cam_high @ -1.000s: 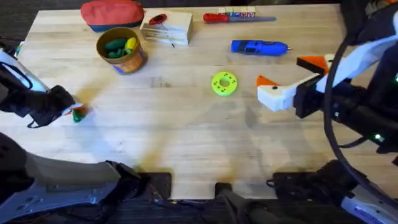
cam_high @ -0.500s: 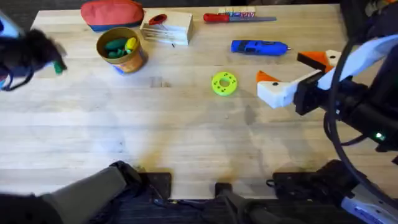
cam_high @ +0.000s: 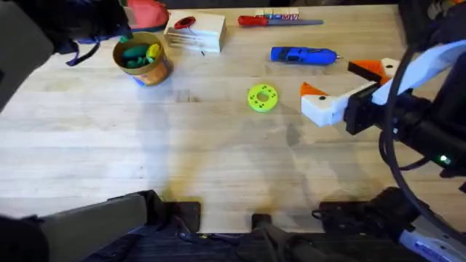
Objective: Pick up the gripper from the table and insert it into the empty holder that is missing its gripper. Then pick up a screw, insert it into the mounting hole, and use the screwdriver to tighten it. Finally, clean up the table by picking up the vegetable and placing it into the bucket.
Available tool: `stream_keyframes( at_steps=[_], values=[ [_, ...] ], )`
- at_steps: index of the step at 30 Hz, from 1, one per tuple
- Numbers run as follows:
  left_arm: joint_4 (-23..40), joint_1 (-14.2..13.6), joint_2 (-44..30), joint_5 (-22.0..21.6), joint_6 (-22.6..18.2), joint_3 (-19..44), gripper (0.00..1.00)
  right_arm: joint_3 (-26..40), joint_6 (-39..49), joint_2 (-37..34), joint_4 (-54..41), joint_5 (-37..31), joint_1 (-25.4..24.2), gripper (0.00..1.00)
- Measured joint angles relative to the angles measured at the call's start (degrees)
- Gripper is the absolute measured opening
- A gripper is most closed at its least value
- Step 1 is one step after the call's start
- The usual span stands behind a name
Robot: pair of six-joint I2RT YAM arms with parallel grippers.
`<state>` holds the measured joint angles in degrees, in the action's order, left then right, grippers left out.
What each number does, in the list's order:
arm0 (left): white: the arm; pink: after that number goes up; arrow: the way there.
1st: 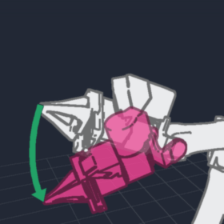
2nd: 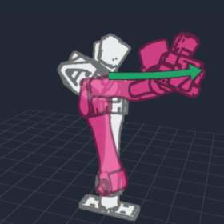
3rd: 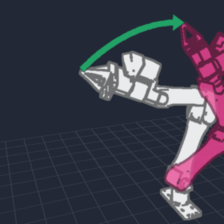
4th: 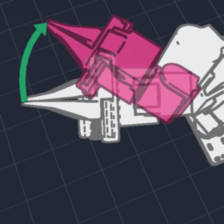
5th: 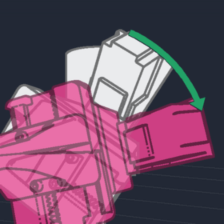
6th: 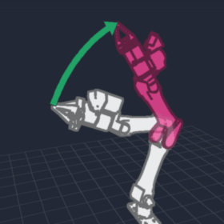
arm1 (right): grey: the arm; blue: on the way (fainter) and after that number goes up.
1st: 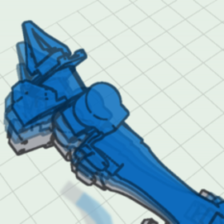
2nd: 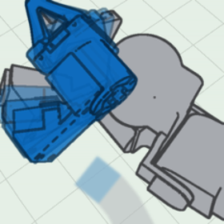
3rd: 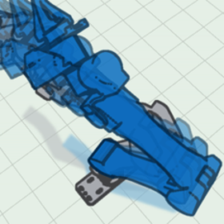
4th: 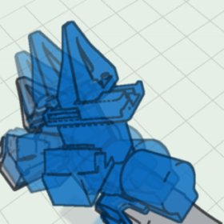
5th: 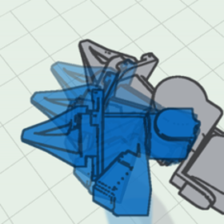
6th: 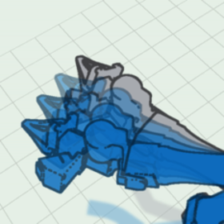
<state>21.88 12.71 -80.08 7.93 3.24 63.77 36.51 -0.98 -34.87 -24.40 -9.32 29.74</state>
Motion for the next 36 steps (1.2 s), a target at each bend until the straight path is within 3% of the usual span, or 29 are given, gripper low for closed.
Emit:
stream_keyframes(
  at_steps=[12,13,14,17,19,24,29,31,36],
  values=[
    [0.33,-0.04,-7.73,-2.05,0.74,0.00,0.030,0.00,-0.01,0.00,0.00,0.00,0.00,0.991],
    [0.79,-0.03,-7.75,-2.48,0.73,-0.01,0.087,0.00,-0.01,0.00,0.00,0.00,0.00,0.991],
    [1.18,-0.02,-7.73,-2.91,0.82,0.00,0.210,0.00,-0.01,0.00,-0.04,0.00,0.00,0.991],
    [1.50,-0.02,-7.73,-3.53,0.77,0.00,0.706,0.00,-0.01,0.00,-0.95,0.00,0.00,0.990],
    [1.52,-0.02,-7.73,-3.74,1.06,-0.02,0.951,0.00,0.01,0.00,-1.77,-0.01,0.00,0.992],
    [1.87,-0.02,-7.10,-4.27,1.14,0.17,0.985,0.06,-0.01,0.00,-0.50,0.00,0.00,0.991],
    [6.87,-1.81,2.08,-2.77,-0.81,4.73,0.986,7.91,0.12,-0.39,-7.50,-1.08,0.00,0.991],
    [10.82,-4.53,6.21,-1.91,-2.59,5.75,0.987,11.60,0.17,-0.35,-11.88,-2.16,-0.01,0.991],
    [22.62,-14.43,11.79,-0.27,-9.01,6.14,0.987,19.42,-0.86,-0.37,-23.85,-3.34,-0.33,0.991]
  ],
)
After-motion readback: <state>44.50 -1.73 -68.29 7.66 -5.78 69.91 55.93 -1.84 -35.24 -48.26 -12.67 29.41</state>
